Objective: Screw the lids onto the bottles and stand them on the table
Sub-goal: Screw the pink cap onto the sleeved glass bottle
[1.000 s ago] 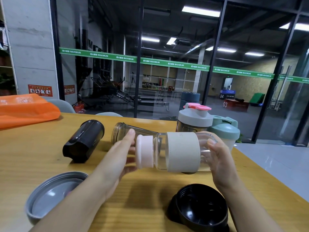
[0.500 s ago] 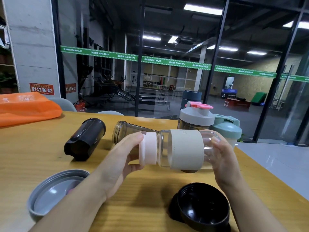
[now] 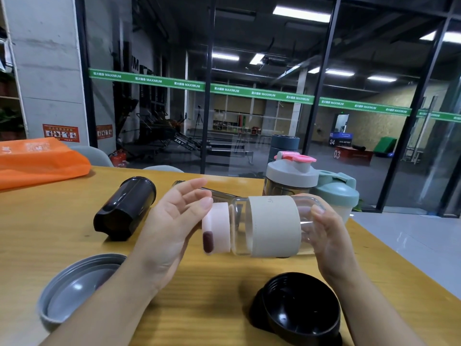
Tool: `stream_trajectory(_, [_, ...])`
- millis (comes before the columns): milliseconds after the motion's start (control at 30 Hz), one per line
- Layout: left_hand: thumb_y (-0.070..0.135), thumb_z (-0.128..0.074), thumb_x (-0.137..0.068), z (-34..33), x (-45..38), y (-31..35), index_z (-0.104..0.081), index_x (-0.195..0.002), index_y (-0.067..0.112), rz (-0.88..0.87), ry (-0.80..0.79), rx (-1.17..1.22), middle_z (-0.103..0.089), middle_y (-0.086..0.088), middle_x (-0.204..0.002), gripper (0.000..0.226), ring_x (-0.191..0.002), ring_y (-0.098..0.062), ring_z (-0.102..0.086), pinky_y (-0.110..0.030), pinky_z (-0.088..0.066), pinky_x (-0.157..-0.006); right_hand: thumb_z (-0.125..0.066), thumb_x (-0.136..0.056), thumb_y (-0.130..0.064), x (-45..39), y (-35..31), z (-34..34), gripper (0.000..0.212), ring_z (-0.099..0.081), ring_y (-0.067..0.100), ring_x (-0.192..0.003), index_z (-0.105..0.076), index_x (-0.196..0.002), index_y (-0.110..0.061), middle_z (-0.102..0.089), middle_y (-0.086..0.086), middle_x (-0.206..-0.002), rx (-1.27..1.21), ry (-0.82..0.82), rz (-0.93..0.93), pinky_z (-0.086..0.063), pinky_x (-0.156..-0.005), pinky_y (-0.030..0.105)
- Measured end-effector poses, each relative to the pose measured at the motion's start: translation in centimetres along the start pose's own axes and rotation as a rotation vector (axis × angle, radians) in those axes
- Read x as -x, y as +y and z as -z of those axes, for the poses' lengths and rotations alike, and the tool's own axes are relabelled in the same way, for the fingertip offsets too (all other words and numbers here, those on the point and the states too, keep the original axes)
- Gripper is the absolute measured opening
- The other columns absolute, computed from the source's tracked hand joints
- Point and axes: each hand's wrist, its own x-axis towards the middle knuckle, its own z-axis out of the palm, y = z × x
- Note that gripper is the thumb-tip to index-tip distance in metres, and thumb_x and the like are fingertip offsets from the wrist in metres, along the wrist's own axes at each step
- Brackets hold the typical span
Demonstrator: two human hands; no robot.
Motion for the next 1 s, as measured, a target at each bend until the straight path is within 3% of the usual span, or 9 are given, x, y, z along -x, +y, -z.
stream_trajectory(100, [0.020,-0.064,-0.066,-0.1,-0.1,0.0,-0.063,-0.106,0.023,-0.031,0.025,0.026,-0.068,0.004,-0.092,0.040,-0.093,-0.015,-0.066,-0.031,-0.055,-0.082,-0.042,-0.070,-0.025,0.0,0.1,0.0,0.038,-0.062,0.014,-0.056,-0.062,-0.096,-0.007,-0.071,0.004,-0.070,0.005,0.008,0.004,-0.045,-0.045,0.021])
stream_trajectory(200, [0.040,-0.061,-0.069,0.2,-0.3,-0.5,-0.058,-0.117,0.027,0.069,0.038,-0.147,-0.065,0.005,-0.110,0.050,-0.105,-0.014,-0.062,-0.035,-0.051,-0.090,-0.042,-0.069,-0.023,-0.1,0.0,0.0,0.036,-0.061,0.010,-0.054,-0.063,-0.095,-0.008,-0.071,0.002,-0.068,0.004,0.011,0.005,-0.044,-0.044,0.019])
stream_trajectory(367, [0.074,-0.052,-0.060,0.1,0.1,-1.3,-0.068,-0.110,0.018,0.449,-0.050,-0.209,-0.066,-0.010,-0.098,0.077,-0.076,-0.024,-0.060,-0.038,-0.052,-0.074,-0.046,-0.067,-0.027,-0.1,0.1,0.1,0.041,-0.063,0.013,-0.058,-0.062,-0.098,-0.006,-0.071,0.007,-0.070,0.000,0.023,0.009,-0.045,-0.047,0.020])
stream_trajectory(433, [0.073,-0.055,-0.060,0.1,0.1,-1.3,-0.069,-0.107,0.014,0.500,-0.056,-0.171,-0.059,-0.013,-0.086,0.076,-0.061,-0.023,-0.052,-0.036,-0.048,-0.064,-0.049,-0.065,-0.031,-0.2,0.1,0.1,0.045,-0.063,0.013,-0.059,-0.062,-0.100,-0.005,-0.071,0.007,-0.071,0.015,0.022,0.014,-0.045,-0.047,0.020])
stream_trajectory(533, [0.066,-0.060,-0.059,0.0,0.2,-1.0,-0.069,-0.101,0.012,0.503,-0.064,-0.156,-0.054,-0.012,-0.078,0.069,-0.056,-0.020,-0.048,-0.033,-0.044,-0.058,-0.044,-0.069,-0.027,-0.1,0.1,0.2,0.042,-0.063,0.013,-0.059,-0.062,-0.100,-0.005,-0.071,0.006,-0.071,0.029,0.023,0.017,-0.045,-0.046,0.020])
stream_trajectory(667, [0.052,-0.070,-0.065,0.2,0.3,-0.9,-0.067,-0.106,0.022,0.394,-0.118,-0.186,-0.058,-0.010,-0.089,0.051,-0.071,-0.022,-0.050,-0.033,-0.044,-0.066,-0.052,-0.062,-0.036,-0.2,0.0,0.2,0.049,-0.062,0.016,-0.058,-0.062,-0.099,-0.007,-0.071,0.006,-0.073,0.005,0.031,0.002,-0.045,-0.045,0.022])
stream_trajectory(767, [0.044,-0.066,-0.063,0.4,0.1,-1.0,-0.065,-0.113,0.032,0.312,-0.182,-0.182,-0.065,-0.002,-0.097,0.051,-0.081,-0.018,-0.054,-0.032,-0.045,-0.071,-0.046,-0.067,-0.030,-0.2,0.0,0.4,0.038,-0.062,0.013,-0.056,-0.064,-0.094,-0.010,-0.071,0.002,-0.069,-0.021,0.047,-0.005,-0.045,-0.044,0.021])
stream_trajectory(833, [0.040,-0.069,-0.056,0.4,0.0,-1.0,-0.066,-0.111,0.036,0.273,-0.191,-0.148,-0.070,0.005,-0.090,0.055,-0.079,-0.013,-0.059,-0.031,-0.046,-0.072,-0.041,-0.069,-0.026,-0.2,-0.1,0.4,0.037,-0.062,0.013,-0.055,-0.064,-0.094,-0.010,-0.070,0.001,-0.068,-0.035,0.041,-0.010,-0.045,-0.043,0.021])
stream_trajectory(1000, [0.031,-0.063,-0.068,0.2,-0.1,-0.9,-0.062,-0.115,0.028,0.188,-0.125,-0.091,-0.072,0.007,-0.090,0.047,-0.075,-0.005,-0.065,-0.033,-0.049,-0.074,-0.040,-0.069,-0.026,-0.1,-0.1,0.2,0.038,-0.062,0.014,-0.054,-0.062,-0.095,-0.008,-0.070,0.001,-0.068,-0.017,0.026,-0.007,-0.045,-0.042,0.022])
